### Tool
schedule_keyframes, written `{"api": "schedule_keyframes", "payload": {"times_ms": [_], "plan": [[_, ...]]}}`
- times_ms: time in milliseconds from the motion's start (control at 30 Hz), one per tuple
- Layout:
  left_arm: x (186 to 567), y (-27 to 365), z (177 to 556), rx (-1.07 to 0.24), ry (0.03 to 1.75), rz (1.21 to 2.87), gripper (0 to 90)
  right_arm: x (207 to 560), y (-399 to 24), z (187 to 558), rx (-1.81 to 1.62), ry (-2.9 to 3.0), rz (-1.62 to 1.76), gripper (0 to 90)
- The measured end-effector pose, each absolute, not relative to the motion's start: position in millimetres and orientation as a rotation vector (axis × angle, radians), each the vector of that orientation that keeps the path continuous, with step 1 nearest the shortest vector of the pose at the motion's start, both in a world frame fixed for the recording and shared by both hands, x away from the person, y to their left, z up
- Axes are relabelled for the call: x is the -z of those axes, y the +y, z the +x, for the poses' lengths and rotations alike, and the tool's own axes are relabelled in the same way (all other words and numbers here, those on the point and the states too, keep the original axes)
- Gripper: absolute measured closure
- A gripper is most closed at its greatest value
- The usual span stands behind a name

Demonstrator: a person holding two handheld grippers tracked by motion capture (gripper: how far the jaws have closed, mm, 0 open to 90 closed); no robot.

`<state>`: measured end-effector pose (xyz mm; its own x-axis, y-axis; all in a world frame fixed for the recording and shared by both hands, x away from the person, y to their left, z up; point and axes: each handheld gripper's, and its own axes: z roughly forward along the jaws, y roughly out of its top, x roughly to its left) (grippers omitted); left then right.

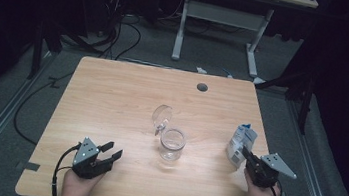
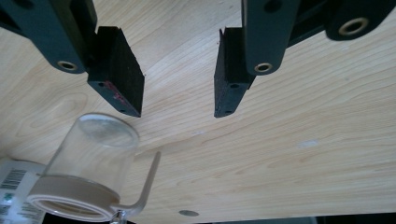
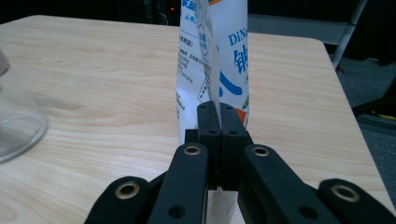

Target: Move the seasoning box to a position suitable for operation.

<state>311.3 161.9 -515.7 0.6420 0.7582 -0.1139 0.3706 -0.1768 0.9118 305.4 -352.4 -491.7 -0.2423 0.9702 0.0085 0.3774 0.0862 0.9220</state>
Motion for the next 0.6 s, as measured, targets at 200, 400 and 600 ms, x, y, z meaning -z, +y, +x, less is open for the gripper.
{"api": "schedule_keyframes", "payload": {"times_ms": [200,400,600], "plan": [[507,160,314,-0.384,0.840,1.793,51.5,481,-338,305,-1.115,1.779,1.320,90.0],[516,167,309,-0.371,0.820,1.790,45.1,461,-325,310,-1.079,1.878,1.299,90.0],[517,166,305,-0.406,0.807,1.798,41.5,444,-312,316,-1.033,1.984,1.322,90.0]]}}
